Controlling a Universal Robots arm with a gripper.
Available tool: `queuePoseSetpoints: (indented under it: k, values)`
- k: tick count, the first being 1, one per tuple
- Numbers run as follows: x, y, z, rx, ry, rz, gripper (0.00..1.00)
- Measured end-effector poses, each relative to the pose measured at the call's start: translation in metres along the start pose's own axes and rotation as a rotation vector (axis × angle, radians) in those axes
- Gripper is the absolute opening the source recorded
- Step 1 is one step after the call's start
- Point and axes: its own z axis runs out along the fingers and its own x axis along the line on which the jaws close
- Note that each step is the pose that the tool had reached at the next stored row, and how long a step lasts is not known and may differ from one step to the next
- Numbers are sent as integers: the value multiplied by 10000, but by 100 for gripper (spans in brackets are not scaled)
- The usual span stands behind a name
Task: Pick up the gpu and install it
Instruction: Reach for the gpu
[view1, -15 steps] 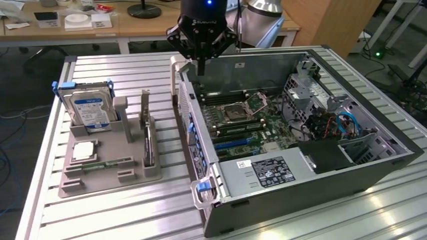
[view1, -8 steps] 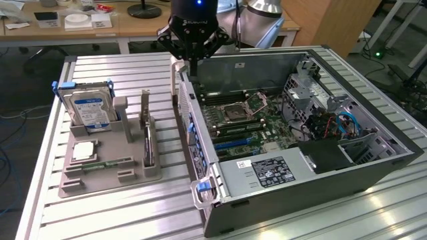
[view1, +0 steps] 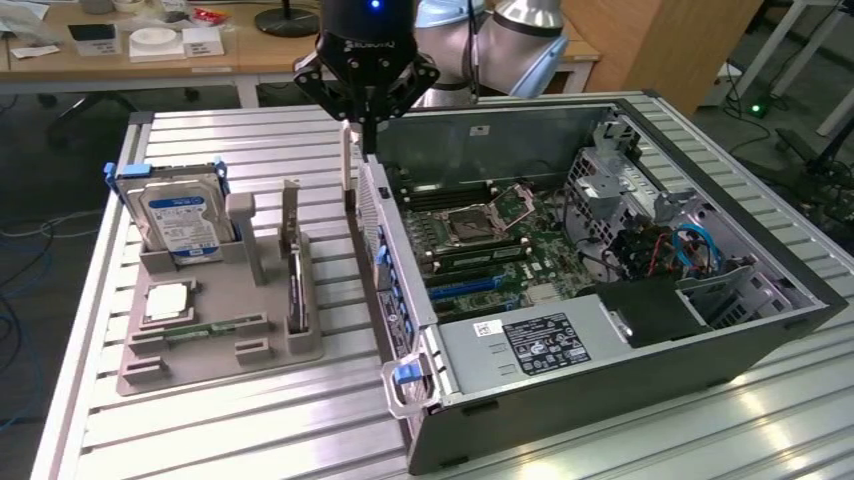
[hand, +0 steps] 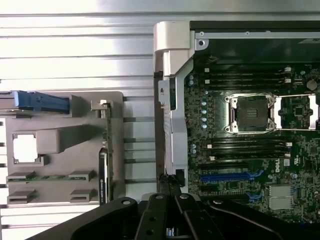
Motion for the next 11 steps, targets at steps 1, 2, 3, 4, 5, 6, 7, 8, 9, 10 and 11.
queuePoseSetpoints:
  k: [1, 2, 3, 4, 5, 6, 7, 8, 9, 10, 11]
  values:
    - [25, -1, -1, 0, 0, -3, 11]
    - [55, -2, -1, 0, 0, -4, 11]
    - [83, -4, -2, -1, 0, -4, 11]
    - [109, -5, -3, -1, 0, -4, 11]
    - [133, -6, -3, 0, 0, -6, 11]
    - [157, -7, -4, 0, 0, -8, 11]
    - [180, -8, -5, 0, 1, -9, 11]
    - [204, -10, -5, 0, 1, -10, 11]
    - [230, -11, -6, 0, 1, -11, 11]
    - [255, -12, -6, 0, 0, -12, 11]
    - [278, -13, -7, 0, 0, -12, 11]
